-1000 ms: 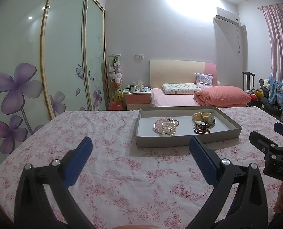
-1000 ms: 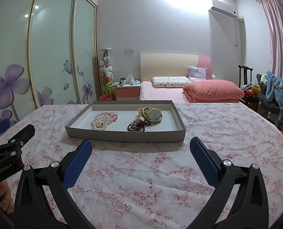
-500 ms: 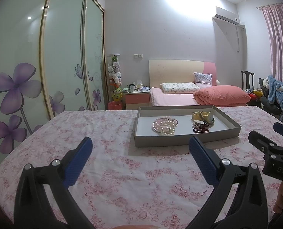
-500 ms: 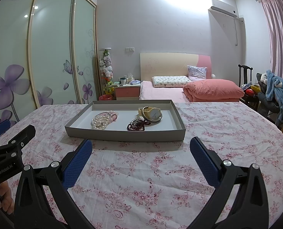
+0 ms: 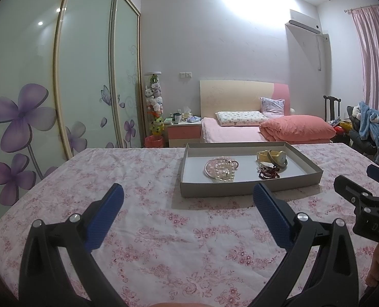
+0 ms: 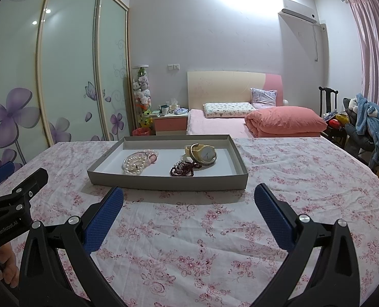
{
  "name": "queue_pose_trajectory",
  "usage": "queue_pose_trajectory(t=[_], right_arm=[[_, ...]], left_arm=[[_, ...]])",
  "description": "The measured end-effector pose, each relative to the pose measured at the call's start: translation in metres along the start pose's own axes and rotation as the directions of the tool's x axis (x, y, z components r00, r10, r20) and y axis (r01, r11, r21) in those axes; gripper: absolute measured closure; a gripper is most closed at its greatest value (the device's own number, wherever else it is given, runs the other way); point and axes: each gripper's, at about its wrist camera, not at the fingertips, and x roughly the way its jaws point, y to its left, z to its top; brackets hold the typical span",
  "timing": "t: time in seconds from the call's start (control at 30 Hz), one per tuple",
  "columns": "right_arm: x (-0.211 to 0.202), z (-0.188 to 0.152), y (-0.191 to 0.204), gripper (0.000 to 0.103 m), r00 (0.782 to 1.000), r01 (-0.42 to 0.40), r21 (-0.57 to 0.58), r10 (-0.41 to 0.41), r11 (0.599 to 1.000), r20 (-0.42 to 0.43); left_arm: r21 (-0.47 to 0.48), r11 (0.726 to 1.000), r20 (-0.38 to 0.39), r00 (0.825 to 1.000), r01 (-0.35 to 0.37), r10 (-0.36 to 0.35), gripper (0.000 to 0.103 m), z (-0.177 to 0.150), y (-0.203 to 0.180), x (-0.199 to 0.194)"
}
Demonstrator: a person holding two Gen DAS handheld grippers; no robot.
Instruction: Organize jewelry
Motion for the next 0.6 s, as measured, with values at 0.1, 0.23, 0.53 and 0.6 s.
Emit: queue_pose_trajectory(t=[0.1,0.23,0.53,0.6], right_arm=[[-0.0003,0.0003,-0.0001,0.002,1.000,0.001,-0.001,-0.001,1.000,0.000],[-0.0006,0.0006,0.0002,0.002,1.000,0.001,-0.001,-0.001,1.000,0.002],[-0.0014,0.0013,0.0011,0.002,1.000,0.000,0.000,0.000,1.000,0.005],[-0.0020,0.0020,0.0010,0.002,1.000,-0.001,0.000,0.001,1.000,0.006]], left_arm=[[0.000,1.000,0.000,1.000,0.002,-0.002,0.004,-0.0004,-0.0004,0.0000],[-0.001,1.000,0.001,1.000,0.004,-0.004,0.004,-0.0018,-0.0027,-0.0015],[-0.007,1.000,0.009,1.000,0.009,-0.009,0.004,0.0002,-0.0083,-0.0067],[-0.008,1.000,0.009,1.000,0.009,-0.009,0.004,0.0011,-0.0067,-0.0066]])
